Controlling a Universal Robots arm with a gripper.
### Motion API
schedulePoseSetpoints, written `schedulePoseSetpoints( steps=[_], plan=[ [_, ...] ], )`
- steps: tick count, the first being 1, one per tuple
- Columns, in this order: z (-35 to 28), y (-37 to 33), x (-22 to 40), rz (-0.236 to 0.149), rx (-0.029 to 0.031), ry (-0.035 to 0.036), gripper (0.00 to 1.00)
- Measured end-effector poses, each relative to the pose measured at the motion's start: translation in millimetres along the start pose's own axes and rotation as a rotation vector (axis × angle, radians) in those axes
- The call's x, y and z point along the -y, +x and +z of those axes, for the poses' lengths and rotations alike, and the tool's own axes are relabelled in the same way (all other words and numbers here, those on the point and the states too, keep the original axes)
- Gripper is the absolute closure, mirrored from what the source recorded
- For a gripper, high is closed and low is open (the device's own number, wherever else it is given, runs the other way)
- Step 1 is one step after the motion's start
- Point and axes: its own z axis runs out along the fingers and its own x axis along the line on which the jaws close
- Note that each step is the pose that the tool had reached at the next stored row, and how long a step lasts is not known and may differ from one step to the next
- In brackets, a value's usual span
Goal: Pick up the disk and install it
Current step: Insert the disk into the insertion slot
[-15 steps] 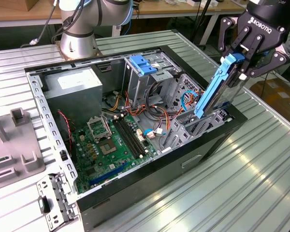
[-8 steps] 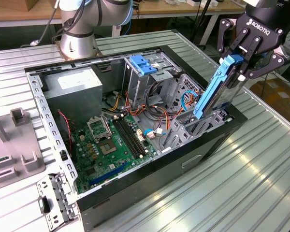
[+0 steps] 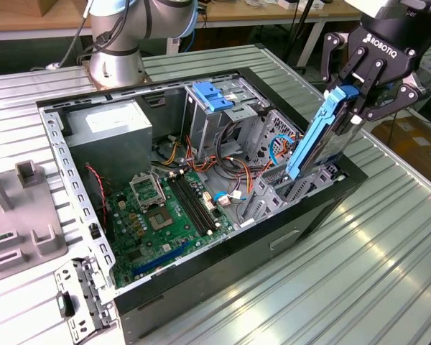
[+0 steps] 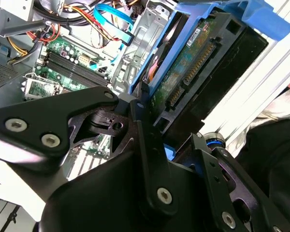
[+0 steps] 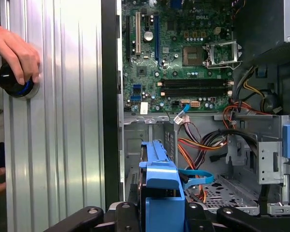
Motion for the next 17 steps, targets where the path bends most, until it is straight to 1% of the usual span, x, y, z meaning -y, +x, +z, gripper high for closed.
schedulePoseSetpoints(
  steps=[2,4,7,9,10,11,12,13,14,15,17],
  plan=[
    [1.3,0.0,-1.2,0.0,0.0002,0.0,0.64],
    [1.7,-0.3,-4.1,0.0,0.0004,0.0,0.64],
    [1.8,-1.2,-11.0,0.0,0.002,-0.0001,0.64],
    [1.9,-3.0,-13.9,0.0,0.0038,-0.0001,0.64],
    [2.0,-3.9,-15.3,0.0,0.0105,-0.0003,0.64],
    [2.3,-4.1,-16.2,0.0,0.0246,-0.0007,0.64],
    [2.4,-4.1,-16.7,0.0,0.0323,-0.0009,0.64],
    [2.8,-4.1,-17.7,0.0,0.0436,-0.0012,0.64],
    [3.3,-4.1,-18.2,0.0,0.0489,-0.0014,0.64],
    [4.3,-4.1,-18.5,0.0,0.0523,-0.0014,0.64],
    [6.7,-4.1,-18.8,0.0,0.0546,-0.0015,0.64]
  ],
)
